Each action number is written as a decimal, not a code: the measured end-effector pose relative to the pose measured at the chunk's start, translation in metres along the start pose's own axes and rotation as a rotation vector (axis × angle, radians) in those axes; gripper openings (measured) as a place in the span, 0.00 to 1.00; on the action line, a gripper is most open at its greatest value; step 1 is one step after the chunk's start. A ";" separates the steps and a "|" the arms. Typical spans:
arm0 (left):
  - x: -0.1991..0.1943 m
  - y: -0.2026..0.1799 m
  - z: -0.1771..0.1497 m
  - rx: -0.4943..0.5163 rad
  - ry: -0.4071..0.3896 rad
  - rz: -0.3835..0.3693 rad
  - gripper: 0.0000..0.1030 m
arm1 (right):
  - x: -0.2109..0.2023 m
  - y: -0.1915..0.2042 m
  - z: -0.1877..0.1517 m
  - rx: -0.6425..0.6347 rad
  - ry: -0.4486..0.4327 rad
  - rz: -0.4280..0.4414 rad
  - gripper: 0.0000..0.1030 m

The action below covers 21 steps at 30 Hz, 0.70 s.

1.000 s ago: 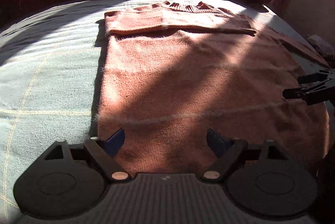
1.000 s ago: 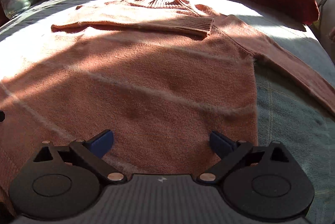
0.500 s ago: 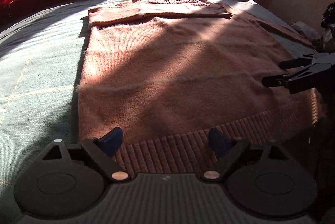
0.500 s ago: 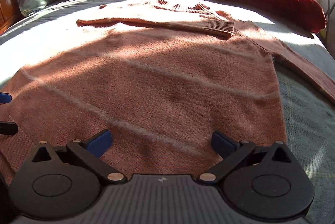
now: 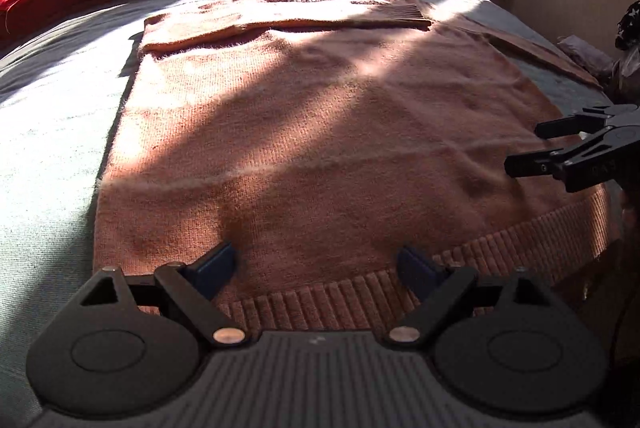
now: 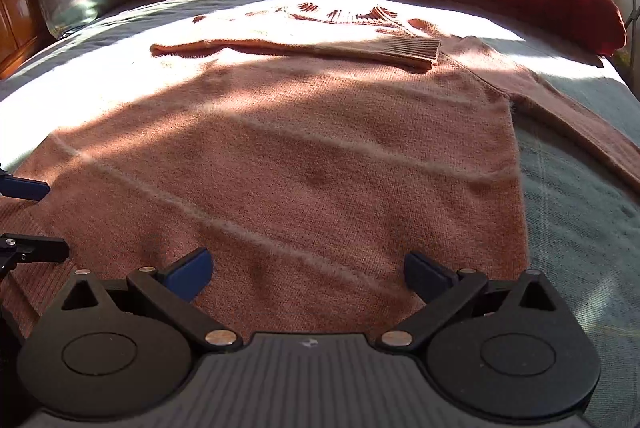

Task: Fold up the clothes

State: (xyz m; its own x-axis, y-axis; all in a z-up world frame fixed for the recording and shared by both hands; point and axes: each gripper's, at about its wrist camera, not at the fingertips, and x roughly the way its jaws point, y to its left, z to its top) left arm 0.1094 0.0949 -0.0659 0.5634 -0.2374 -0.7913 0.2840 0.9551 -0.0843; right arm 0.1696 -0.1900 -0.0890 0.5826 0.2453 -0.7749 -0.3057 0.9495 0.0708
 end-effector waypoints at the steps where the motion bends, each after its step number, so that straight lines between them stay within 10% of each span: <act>1: -0.002 0.001 0.002 -0.014 0.000 -0.001 0.87 | -0.003 -0.006 -0.001 0.009 -0.005 0.018 1.00; 21: 0.016 -0.045 0.062 -0.077 -0.043 0.121 0.87 | 0.004 -0.090 0.038 0.137 -0.060 0.175 1.00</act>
State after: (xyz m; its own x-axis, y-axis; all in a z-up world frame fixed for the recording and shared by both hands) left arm 0.1535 0.0374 -0.0367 0.6227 -0.1257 -0.7723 0.1528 0.9875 -0.0376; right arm 0.2282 -0.2670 -0.0748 0.5744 0.4160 -0.7050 -0.3033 0.9081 0.2888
